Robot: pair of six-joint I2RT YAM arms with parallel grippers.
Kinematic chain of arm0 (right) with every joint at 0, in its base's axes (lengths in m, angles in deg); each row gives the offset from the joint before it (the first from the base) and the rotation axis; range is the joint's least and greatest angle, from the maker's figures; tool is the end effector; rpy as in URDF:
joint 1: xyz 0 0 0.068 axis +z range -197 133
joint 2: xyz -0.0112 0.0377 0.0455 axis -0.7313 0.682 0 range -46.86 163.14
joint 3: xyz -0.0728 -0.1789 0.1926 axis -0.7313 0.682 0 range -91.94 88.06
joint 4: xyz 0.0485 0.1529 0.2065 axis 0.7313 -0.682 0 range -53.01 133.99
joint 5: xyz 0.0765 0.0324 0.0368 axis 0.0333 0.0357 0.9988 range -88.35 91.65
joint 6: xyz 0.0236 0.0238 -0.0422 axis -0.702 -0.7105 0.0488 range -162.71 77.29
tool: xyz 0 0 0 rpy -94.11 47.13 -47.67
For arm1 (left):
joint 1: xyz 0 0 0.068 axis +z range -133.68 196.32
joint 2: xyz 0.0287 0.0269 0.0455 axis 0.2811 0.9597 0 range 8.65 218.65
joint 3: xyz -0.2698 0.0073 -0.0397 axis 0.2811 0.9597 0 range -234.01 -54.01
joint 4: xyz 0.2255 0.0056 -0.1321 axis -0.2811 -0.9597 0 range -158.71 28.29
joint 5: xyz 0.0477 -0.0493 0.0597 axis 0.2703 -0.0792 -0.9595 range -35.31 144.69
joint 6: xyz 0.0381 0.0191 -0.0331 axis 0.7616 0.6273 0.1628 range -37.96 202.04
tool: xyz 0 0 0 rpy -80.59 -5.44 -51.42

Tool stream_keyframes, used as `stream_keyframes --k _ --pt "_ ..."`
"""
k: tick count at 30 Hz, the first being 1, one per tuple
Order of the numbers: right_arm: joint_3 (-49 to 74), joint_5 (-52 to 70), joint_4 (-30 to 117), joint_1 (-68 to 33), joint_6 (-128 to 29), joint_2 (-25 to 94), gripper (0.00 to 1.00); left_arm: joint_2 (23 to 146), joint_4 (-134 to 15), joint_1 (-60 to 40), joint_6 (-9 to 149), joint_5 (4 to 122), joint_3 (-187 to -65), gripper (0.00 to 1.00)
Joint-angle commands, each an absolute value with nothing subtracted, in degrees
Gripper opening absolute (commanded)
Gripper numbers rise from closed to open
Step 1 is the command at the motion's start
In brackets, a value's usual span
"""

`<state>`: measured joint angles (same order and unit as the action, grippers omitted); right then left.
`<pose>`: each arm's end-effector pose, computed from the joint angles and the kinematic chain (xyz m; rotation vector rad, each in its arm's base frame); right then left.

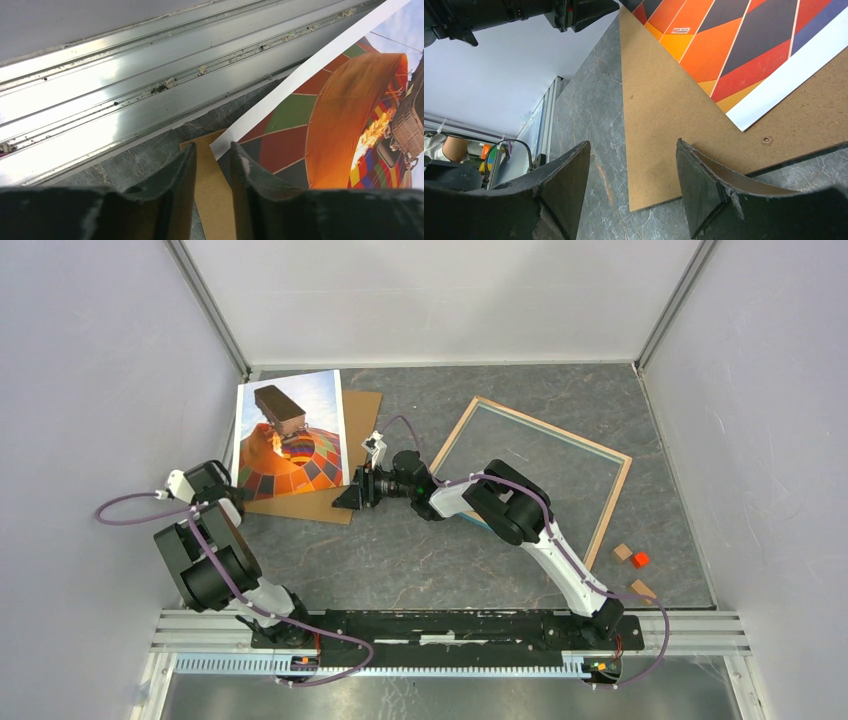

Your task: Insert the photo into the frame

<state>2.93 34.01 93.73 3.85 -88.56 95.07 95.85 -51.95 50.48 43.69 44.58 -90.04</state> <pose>0.3105 0.4116 0.0912 -0.5824 1.9192 1.6573 0.2359 0.1675 0.1518 -1.4238 1.7873 0.1642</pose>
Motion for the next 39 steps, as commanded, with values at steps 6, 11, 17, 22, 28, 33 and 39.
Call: stream_keyframes --k 6,11,17,22,28,33,39 --pt "3.0 35.3 95.0 4.1 -88.9 93.6 0.68 94.5 -49.7 50.7 42.2 43.3 -92.4 0.47" --pt "3.3 35.4 95.3 4.1 -88.9 93.5 0.68 97.1 -47.0 50.7 38.4 45.1 -91.3 0.47" --pt "3.5 35.4 95.6 4.1 -89.0 93.4 0.68 99.1 -45.1 50.8 35.2 46.0 -90.7 0.46" --pt "3.2 35.4 95.6 4.1 -89.3 93.7 0.67 99.7 -43.7 50.8 36.0 45.7 -91.0 0.38" --pt "3.9 34.9 95.4 4.0 -88.4 93.0 0.67 101.2 -41.7 50.6 36.8 47.3 -91.7 0.15" --pt "4.3 30.8 86.0 5.2 -78.8 87.3 0.75 97.1 -48.2 50.1 36.2 45.4 -93.7 0.02" --pt "8.8 18.1 68.7 5.5 -61.9 74.8 0.85 84.0 -61.4 45.0 35.9 37.2 -95.9 0.02"
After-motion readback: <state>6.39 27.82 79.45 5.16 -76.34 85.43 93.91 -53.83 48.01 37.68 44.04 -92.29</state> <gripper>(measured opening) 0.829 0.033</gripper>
